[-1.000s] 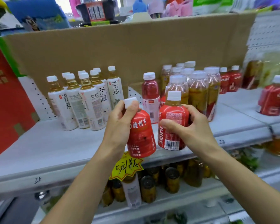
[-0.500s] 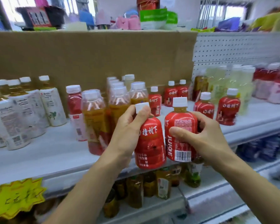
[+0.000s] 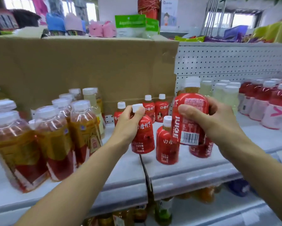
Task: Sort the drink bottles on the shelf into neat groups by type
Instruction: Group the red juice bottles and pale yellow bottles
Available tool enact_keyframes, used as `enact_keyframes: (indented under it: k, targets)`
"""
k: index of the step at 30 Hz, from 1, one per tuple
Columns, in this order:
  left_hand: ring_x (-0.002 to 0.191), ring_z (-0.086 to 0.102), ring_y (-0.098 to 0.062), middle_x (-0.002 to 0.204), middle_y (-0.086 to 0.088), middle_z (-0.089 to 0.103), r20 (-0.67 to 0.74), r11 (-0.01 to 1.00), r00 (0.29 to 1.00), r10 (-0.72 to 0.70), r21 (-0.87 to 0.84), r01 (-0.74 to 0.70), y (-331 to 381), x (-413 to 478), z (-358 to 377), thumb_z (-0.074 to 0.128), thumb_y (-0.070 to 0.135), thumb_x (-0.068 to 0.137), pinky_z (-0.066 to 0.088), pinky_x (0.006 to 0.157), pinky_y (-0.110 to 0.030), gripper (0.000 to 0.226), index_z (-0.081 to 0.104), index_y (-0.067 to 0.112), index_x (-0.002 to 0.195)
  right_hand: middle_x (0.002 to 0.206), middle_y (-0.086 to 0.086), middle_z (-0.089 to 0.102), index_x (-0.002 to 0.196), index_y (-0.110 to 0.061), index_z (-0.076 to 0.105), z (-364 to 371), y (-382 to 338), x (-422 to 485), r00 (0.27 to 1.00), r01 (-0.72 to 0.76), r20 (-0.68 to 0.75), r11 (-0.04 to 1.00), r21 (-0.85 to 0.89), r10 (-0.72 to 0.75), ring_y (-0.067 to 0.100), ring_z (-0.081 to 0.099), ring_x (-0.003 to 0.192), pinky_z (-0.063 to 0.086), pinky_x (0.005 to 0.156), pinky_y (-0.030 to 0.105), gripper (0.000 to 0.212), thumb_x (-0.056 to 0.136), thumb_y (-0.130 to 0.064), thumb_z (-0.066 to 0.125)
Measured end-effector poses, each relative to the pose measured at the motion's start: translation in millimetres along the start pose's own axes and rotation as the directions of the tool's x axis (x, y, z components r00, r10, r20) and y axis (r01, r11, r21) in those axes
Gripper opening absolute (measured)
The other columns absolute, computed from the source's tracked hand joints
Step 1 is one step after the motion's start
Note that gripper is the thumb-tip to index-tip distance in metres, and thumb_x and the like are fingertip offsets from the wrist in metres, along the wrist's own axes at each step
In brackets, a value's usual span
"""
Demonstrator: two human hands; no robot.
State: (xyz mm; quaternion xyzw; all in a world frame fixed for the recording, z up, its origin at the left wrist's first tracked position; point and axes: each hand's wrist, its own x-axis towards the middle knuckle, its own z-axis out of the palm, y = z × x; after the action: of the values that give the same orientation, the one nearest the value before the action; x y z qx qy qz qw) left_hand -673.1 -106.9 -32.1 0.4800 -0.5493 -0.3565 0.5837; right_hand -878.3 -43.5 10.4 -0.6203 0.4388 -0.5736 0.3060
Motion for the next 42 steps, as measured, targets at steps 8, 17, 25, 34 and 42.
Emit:
enact_keyframes:
  k: [8, 17, 25, 34, 42]
  targets:
    - [0.097, 0.070, -0.021, 0.102, -0.002, 0.072, 0.003, 0.997, 1.000, -0.028, 0.075, 0.028, -20.1, 83.5, 26.7, 0.056, 0.041, 0.099, 0.055, 0.092, -0.045, 0.017, 0.061, 0.025, 0.099, 0.094, 0.002, 0.074, 0.108, -0.021, 0.064, 7.1, 23.0, 136.5, 0.981, -0.090, 0.152, 0.981, -0.174, 0.117, 0.016, 0.073, 0.083, 0.059, 0.079, 0.039, 0.060, 0.059, -0.048, 0.085]
    - [0.098, 0.066, -0.014, 0.105, 0.004, 0.068, 0.010, 0.962, 0.999, -0.034, 0.272, 0.030, -56.5, 137.1, 44.1, 0.060, 0.041, 0.096, 0.054, 0.092, -0.042, 0.020, 0.059, 0.024, 0.106, 0.105, 0.009, 0.069, 0.117, -0.019, 0.053, 19.3, 89.3, 213.9, 0.802, -0.116, 0.428, 0.811, -0.574, 0.417, 0.025, 0.070, 0.091, 0.061, 0.076, 0.045, 0.059, 0.068, -0.012, 0.087]
    - [0.122, 0.045, -0.010, 0.126, 0.010, 0.054, -0.012, 0.738, 0.948, 0.318, 0.630, -0.240, -49.1, 123.2, 39.4, 0.063, 0.031, 0.094, 0.038, 0.105, -0.030, 0.036, 0.053, 0.024, 0.128, 0.103, 0.000, 0.065, 0.118, -0.019, 0.054, 22.1, 109.7, 217.3, 0.642, -0.104, 0.552, 0.773, -0.625, 0.533, 0.020, 0.064, 0.096, 0.055, 0.092, 0.047, 0.054, 0.075, -0.002, 0.081]
    - [0.144, 0.024, -0.033, 0.159, -0.007, 0.027, -0.434, 0.882, 0.894, -0.110, 0.372, 0.289, -47.7, 115.9, 12.1, 0.040, 0.060, 0.097, 0.024, 0.117, -0.052, 0.069, 0.022, 0.026, 0.153, 0.120, 0.005, 0.063, 0.125, -0.021, 0.058, -40.7, 105.3, 167.7, 0.818, -0.236, 0.459, 0.930, -0.283, 0.347, 0.025, 0.061, 0.112, 0.051, 0.098, 0.045, 0.055, 0.086, -0.059, 0.052]
    - [0.124, 0.053, -0.006, 0.144, 0.009, 0.050, -0.084, 0.983, 0.984, -0.157, 0.078, 0.164, -37.2, 82.0, 37.9, 0.033, 0.088, 0.078, 0.042, 0.104, -0.036, 0.089, 0.036, 0.033, 0.148, 0.145, -0.012, 0.050, 0.137, -0.050, 0.040, -71.7, 125.1, 99.2, 0.810, -0.195, 0.536, 0.972, -0.134, 0.236, 0.001, 0.056, 0.121, 0.047, 0.095, 0.028, 0.136, 0.013, -0.100, 0.056]
